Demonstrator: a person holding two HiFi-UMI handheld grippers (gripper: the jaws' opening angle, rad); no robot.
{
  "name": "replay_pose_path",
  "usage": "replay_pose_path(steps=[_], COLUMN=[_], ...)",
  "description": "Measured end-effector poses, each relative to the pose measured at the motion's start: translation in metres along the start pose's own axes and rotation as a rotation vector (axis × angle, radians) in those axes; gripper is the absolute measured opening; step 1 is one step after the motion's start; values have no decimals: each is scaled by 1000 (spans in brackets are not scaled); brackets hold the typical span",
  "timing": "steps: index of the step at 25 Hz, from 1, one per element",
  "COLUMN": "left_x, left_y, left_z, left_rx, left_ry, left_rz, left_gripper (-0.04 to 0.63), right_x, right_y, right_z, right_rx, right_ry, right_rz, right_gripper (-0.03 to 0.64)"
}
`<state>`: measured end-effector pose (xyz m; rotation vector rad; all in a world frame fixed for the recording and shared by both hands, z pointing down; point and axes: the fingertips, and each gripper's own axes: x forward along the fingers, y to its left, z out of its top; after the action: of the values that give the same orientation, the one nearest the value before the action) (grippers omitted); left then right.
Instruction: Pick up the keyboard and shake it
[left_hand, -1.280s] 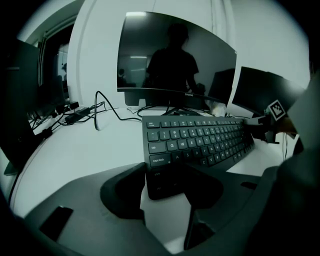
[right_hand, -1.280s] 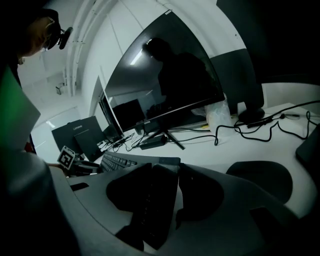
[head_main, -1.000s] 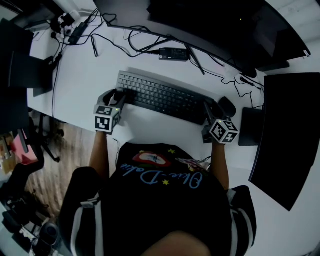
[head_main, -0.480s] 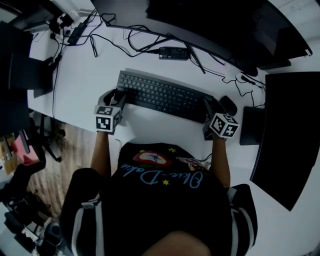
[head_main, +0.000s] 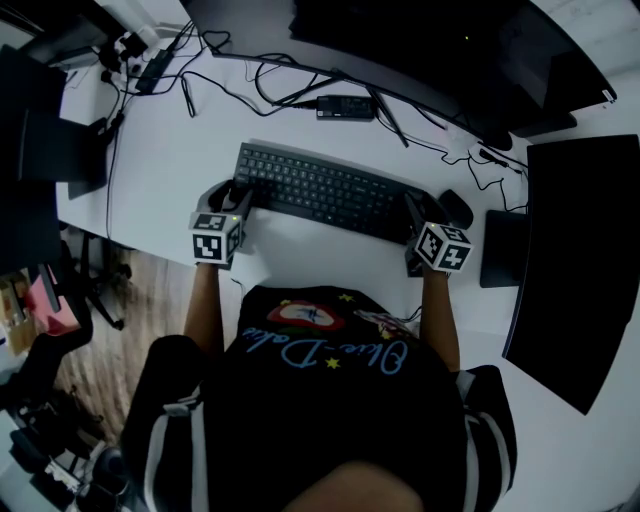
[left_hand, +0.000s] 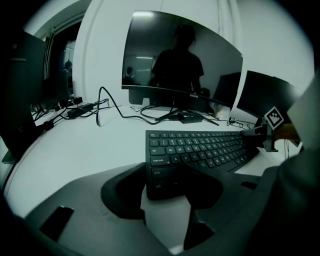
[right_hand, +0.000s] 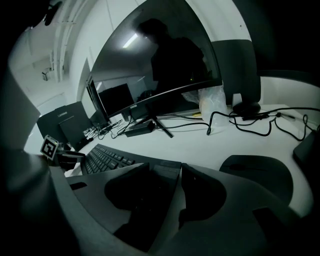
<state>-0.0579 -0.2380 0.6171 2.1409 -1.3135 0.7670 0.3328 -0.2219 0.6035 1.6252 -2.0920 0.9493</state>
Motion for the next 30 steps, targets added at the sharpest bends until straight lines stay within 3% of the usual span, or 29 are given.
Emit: replay_pose_path(steps=[7,12,23,30], left_x=[-12,-26,-70,-97], left_y=[1,-1,-24,-47], left_z=[14,34,89,114], left_rx=[-121,-167,-112,-30], left_ry=[-95,-192,-391,-473], left_rz=[4,-11,-19,-53], left_gripper=[186,137,30,8], right_x=[-6,-23,-70,-107], right_y=[-2,5,48,75], right_z=[7,25,69,97], right_rx=[-79,-50,-71,-86], right_ry=[-10,-108,-334,-467], right_rz=[-41,-50,7,85], right_gripper=[178,176,20,2])
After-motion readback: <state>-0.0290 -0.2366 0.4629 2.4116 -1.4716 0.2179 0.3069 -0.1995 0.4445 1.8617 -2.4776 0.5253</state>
